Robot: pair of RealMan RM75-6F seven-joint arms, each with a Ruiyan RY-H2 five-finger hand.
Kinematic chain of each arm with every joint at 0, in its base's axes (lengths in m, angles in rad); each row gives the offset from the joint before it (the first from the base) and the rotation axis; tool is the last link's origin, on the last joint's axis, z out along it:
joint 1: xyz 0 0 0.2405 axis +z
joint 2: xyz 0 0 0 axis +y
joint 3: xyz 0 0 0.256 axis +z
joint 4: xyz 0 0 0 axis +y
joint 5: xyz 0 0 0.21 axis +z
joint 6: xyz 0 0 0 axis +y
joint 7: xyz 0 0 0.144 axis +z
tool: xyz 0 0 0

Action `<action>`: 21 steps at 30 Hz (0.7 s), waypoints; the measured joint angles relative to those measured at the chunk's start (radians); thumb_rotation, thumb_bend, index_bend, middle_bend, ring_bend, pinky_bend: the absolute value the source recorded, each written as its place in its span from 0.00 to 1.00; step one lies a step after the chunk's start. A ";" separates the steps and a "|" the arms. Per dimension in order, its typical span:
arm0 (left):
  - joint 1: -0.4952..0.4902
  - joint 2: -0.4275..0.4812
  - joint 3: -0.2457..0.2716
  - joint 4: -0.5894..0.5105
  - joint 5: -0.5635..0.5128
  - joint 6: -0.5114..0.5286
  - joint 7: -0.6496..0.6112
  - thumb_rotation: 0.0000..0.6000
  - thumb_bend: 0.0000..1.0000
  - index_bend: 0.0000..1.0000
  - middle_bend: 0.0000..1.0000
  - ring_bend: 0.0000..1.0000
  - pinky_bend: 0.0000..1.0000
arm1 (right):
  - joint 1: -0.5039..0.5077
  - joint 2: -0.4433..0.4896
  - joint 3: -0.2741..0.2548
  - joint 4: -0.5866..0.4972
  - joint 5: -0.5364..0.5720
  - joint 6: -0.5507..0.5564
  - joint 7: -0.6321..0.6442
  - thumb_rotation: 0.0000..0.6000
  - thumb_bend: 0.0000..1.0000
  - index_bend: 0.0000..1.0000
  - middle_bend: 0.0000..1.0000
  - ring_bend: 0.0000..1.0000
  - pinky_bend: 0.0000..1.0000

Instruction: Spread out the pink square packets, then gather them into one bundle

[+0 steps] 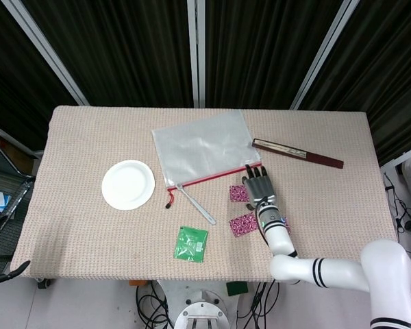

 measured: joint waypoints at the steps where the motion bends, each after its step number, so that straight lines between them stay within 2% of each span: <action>1: 0.001 0.001 0.000 0.000 0.000 0.001 0.000 0.50 0.09 0.05 0.03 0.00 0.18 | 0.001 -0.001 0.004 0.001 0.003 -0.004 0.000 1.00 0.42 0.37 0.00 0.00 0.00; 8: 0.000 0.004 0.001 -0.006 0.002 -0.002 0.005 0.50 0.09 0.05 0.03 0.00 0.18 | -0.004 0.002 0.009 0.000 -0.015 0.007 0.011 1.00 0.47 0.46 0.00 0.00 0.00; 13: -0.003 0.004 0.002 -0.010 0.003 -0.007 0.012 0.50 0.09 0.05 0.03 0.00 0.18 | -0.014 0.019 0.010 -0.022 -0.031 0.018 0.021 1.00 0.48 0.48 0.00 0.00 0.00; 21: -0.005 0.005 0.003 -0.020 0.006 -0.012 0.025 0.50 0.09 0.05 0.03 0.00 0.18 | -0.046 0.118 -0.001 -0.156 -0.097 0.037 0.051 1.00 0.48 0.49 0.00 0.00 0.00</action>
